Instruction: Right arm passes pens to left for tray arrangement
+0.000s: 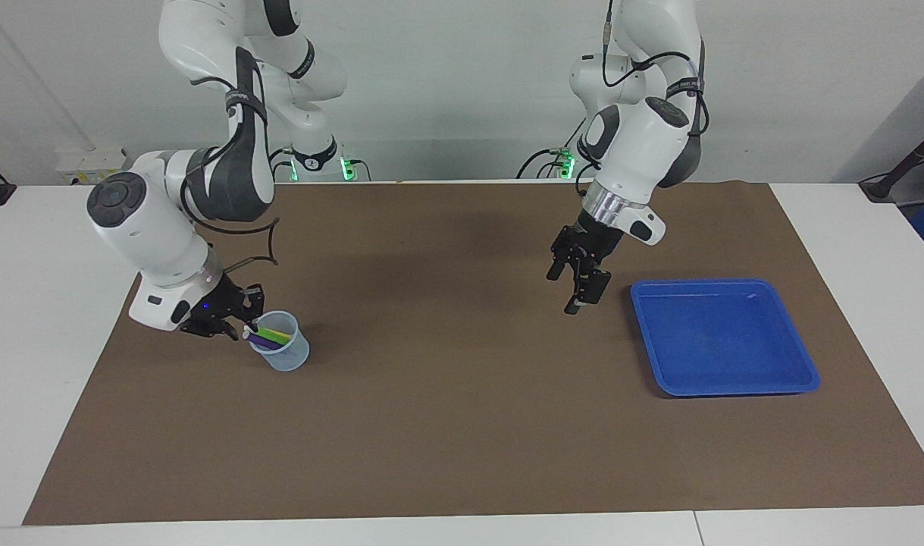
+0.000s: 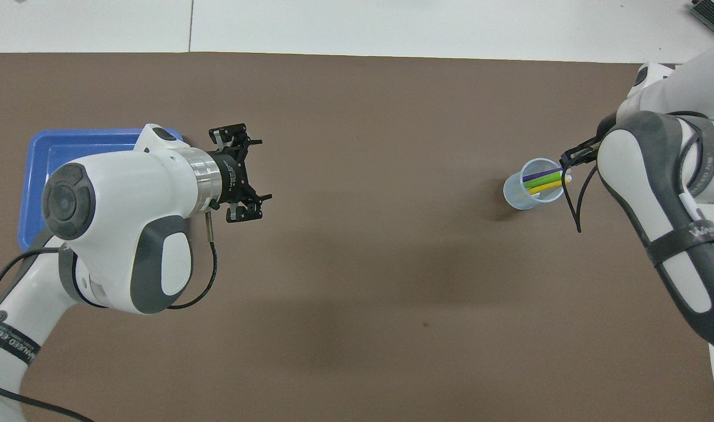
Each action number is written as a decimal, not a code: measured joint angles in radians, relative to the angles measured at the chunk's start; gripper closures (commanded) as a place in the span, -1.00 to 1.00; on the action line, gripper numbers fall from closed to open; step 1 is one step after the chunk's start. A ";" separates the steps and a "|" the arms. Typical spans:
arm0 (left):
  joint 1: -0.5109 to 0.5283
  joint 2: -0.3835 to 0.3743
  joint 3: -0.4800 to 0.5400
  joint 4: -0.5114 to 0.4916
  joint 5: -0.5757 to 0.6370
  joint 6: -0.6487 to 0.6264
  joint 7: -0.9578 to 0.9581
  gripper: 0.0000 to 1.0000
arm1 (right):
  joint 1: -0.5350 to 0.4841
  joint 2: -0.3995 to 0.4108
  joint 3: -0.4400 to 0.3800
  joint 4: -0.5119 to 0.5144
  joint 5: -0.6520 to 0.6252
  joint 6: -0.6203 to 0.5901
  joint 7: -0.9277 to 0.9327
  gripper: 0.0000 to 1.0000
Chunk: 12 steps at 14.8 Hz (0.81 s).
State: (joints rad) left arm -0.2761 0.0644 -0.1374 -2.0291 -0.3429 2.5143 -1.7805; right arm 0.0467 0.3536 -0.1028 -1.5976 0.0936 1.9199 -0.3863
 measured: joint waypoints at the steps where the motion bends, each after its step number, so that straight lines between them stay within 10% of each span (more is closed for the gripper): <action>1: 0.000 0.000 0.001 0.000 0.000 0.000 0.000 -1.00 | -0.007 0.006 0.000 0.001 0.001 0.000 0.048 0.24; 12: 0.000 0.000 0.004 0.000 0.000 0.000 0.000 -1.00 | -0.005 0.040 0.005 0.002 0.049 0.044 0.244 0.10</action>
State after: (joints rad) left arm -0.2761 0.0644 -0.1336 -2.0292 -0.3429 2.5143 -1.7805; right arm 0.0421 0.3936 -0.0978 -1.5952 0.1421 1.9642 -0.1426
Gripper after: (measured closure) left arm 0.000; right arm 0.573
